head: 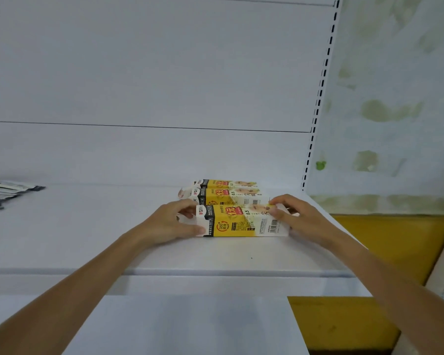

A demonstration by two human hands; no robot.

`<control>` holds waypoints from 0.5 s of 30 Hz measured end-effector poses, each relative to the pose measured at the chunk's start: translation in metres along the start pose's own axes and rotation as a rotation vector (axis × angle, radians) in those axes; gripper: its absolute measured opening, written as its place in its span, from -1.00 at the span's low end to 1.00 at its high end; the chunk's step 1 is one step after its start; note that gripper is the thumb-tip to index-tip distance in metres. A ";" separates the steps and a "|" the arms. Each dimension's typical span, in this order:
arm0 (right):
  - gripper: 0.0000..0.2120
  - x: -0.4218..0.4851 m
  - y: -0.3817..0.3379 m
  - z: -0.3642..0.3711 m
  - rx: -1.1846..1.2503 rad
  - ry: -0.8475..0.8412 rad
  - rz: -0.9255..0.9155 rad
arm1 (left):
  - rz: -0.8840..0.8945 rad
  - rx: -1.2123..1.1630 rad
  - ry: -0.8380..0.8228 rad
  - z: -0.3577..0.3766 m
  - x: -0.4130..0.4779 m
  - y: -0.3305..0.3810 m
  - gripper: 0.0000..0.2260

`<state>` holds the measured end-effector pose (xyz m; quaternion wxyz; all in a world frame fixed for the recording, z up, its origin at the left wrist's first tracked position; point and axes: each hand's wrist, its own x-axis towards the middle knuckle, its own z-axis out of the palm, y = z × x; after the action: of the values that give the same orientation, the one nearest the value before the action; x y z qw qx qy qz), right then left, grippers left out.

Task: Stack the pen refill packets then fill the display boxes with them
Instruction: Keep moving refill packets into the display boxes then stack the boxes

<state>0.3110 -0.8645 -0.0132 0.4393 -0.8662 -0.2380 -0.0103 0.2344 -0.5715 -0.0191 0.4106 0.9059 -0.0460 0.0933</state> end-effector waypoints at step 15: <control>-0.49 0.022 -0.008 0.025 -0.138 0.027 -0.015 | 0.063 0.139 0.050 -0.003 0.014 -0.014 -0.59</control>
<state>0.3228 -0.8323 -0.0177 0.3815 -0.8924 -0.2372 -0.0418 0.2501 -0.5600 -0.0242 0.3447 0.9276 -0.0577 0.1315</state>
